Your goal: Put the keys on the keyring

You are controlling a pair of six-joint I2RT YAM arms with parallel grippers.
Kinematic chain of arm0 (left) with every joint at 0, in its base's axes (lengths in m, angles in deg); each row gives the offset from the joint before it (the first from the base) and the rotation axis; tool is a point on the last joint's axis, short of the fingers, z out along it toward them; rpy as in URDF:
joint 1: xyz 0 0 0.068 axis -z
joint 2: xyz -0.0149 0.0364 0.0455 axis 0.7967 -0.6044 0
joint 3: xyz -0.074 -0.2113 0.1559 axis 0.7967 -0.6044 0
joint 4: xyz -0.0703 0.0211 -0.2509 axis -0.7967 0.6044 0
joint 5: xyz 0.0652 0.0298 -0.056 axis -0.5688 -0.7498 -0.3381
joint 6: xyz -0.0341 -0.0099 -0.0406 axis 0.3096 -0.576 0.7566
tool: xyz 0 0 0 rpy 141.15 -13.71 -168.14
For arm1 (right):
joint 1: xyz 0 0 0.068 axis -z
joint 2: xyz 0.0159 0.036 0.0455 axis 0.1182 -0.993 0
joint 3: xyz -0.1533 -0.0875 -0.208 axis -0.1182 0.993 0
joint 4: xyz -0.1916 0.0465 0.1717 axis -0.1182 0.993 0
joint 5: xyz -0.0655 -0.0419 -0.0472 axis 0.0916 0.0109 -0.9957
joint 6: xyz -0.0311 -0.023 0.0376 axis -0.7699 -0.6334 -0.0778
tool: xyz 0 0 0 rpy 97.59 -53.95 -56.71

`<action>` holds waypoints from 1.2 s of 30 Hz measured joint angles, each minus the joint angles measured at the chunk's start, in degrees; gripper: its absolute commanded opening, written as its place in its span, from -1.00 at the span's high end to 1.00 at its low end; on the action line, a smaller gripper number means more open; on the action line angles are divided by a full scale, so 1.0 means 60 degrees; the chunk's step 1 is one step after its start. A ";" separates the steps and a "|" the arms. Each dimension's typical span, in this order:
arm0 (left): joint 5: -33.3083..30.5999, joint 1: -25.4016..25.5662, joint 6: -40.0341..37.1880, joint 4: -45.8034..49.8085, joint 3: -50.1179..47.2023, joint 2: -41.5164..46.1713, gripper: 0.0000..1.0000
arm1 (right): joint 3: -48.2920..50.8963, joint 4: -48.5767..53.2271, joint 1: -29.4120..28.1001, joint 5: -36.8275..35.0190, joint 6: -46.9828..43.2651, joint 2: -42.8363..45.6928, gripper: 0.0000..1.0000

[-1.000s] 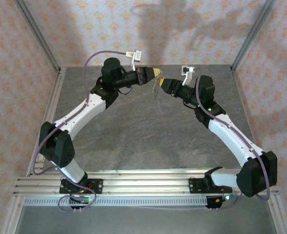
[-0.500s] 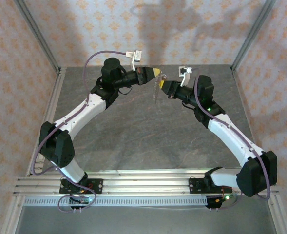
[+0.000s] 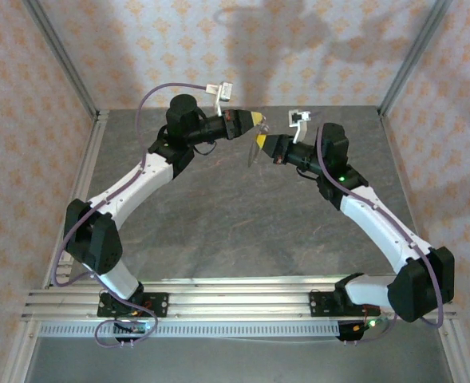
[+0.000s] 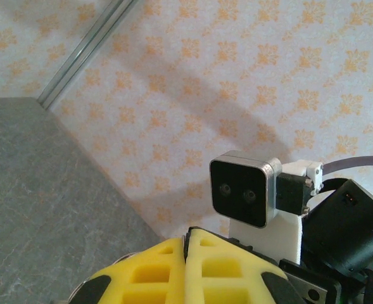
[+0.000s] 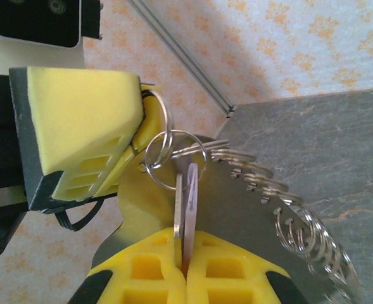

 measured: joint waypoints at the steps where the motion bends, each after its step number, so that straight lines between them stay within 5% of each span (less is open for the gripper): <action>1: 0.0000 0.0000 0.0000 0.0000 0.0000 0.0000 1.00 | -0.0047 0.0073 -0.0015 0.0062 -0.0025 -0.0015 1.00; 36: -0.0178 0.0000 0.0007 0.0007 -0.0004 0.0004 1.00 | -0.0911 0.0820 -0.0076 0.1749 -0.0331 -0.0707 1.00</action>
